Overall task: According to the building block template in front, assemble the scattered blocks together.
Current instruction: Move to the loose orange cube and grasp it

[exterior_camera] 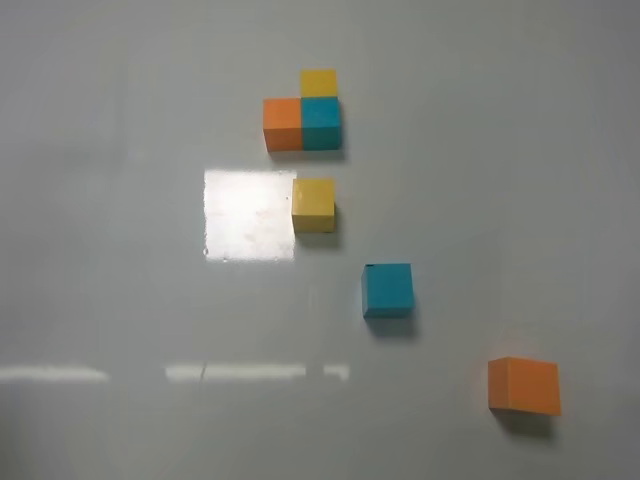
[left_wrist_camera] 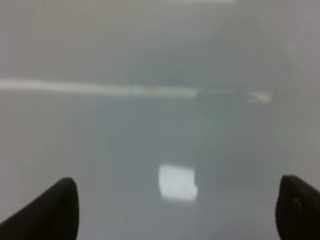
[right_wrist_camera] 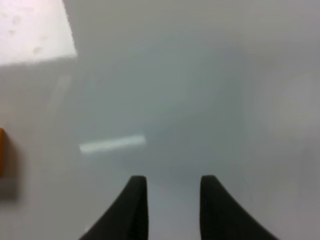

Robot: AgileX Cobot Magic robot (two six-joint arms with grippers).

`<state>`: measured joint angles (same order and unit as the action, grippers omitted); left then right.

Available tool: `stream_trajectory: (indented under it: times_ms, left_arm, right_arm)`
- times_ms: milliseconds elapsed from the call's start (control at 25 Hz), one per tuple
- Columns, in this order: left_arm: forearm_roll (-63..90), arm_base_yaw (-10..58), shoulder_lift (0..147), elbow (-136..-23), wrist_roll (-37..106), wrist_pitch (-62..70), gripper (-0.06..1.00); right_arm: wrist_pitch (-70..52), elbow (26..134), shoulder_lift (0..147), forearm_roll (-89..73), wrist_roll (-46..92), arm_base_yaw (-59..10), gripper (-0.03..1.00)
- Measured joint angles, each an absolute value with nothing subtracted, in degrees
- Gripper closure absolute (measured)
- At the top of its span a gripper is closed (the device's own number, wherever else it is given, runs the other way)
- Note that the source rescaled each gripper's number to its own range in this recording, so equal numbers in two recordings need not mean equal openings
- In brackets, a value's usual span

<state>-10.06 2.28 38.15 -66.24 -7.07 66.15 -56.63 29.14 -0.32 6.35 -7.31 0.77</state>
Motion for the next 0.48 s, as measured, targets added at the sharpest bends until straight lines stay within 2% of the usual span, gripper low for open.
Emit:
stream_trajectory:
  times_ms: [280, 480]
  left_arm:
    - [-1.27, 2.28, 16.99, -44.26, -6.56, 64.89, 0.17]
    - [1.33, 2.28, 6.56, -35.86, -5.14, 63.14, 0.19]
  right_arm:
    - [-56.63, 29.14, -0.32, 6.35, -7.31, 0.77, 0.97]
    - [-56.63, 29.14, -0.32, 6.35, -7.31, 0.77, 0.97]
